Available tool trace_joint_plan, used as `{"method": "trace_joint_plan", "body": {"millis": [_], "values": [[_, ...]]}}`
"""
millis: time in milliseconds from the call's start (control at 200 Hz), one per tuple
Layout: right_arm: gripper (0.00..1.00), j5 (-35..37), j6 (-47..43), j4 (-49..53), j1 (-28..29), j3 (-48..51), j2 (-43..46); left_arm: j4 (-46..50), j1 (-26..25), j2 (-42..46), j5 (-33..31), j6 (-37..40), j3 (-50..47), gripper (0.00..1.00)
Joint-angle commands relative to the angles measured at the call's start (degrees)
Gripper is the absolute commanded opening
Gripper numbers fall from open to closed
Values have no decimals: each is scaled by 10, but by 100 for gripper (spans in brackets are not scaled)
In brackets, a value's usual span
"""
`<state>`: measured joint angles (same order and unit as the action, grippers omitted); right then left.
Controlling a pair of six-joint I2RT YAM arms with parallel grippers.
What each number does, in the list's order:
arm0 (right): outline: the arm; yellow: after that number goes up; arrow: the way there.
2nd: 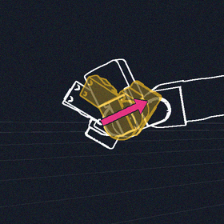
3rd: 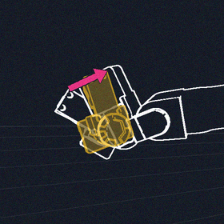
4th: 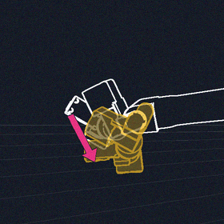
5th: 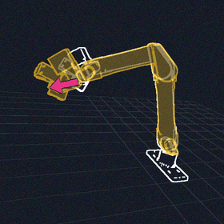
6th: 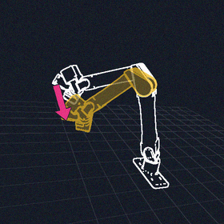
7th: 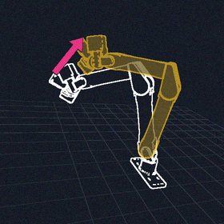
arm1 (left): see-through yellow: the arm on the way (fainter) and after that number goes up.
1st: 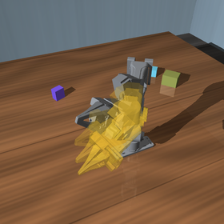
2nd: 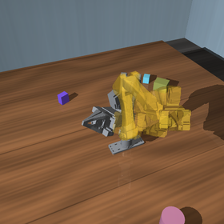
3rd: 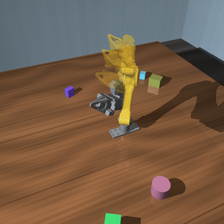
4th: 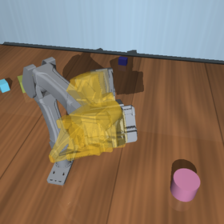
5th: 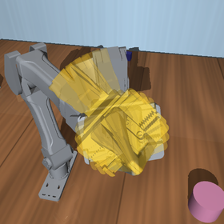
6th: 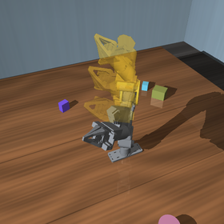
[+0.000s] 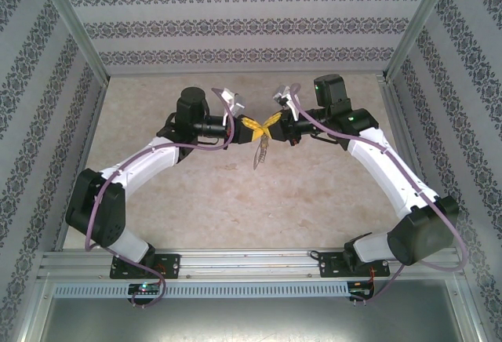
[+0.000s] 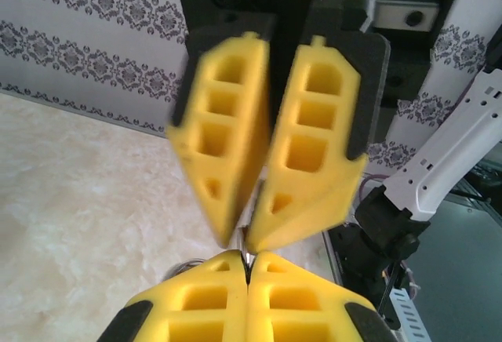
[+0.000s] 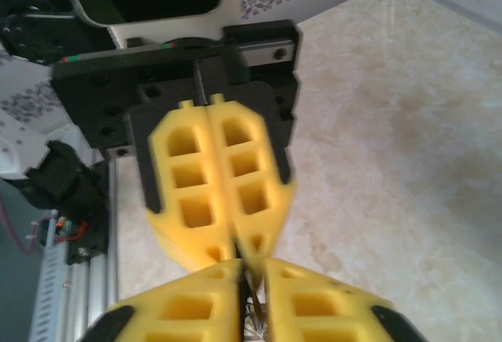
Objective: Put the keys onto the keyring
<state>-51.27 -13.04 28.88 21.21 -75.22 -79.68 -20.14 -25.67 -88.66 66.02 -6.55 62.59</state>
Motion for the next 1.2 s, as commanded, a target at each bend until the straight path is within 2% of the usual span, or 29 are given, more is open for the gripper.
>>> {"method": "trace_joint_plan", "body": {"millis": [0,265,540,964,1194], "values": [[33,-21,39,-60,-1,12,29,-88,-7,21,-52,-17,-22,0],[51,42,136,-169,-23,84,107,-157,-7,30,-88,-45,-52,0],[55,136,221,-243,-37,179,193,-234,-7,20,-109,-90,-67,0],[55,231,290,-269,-39,266,268,-291,-8,31,-151,-102,-99,0],[55,287,327,-316,-36,335,294,-293,-9,35,-168,-101,-104,0]]}}
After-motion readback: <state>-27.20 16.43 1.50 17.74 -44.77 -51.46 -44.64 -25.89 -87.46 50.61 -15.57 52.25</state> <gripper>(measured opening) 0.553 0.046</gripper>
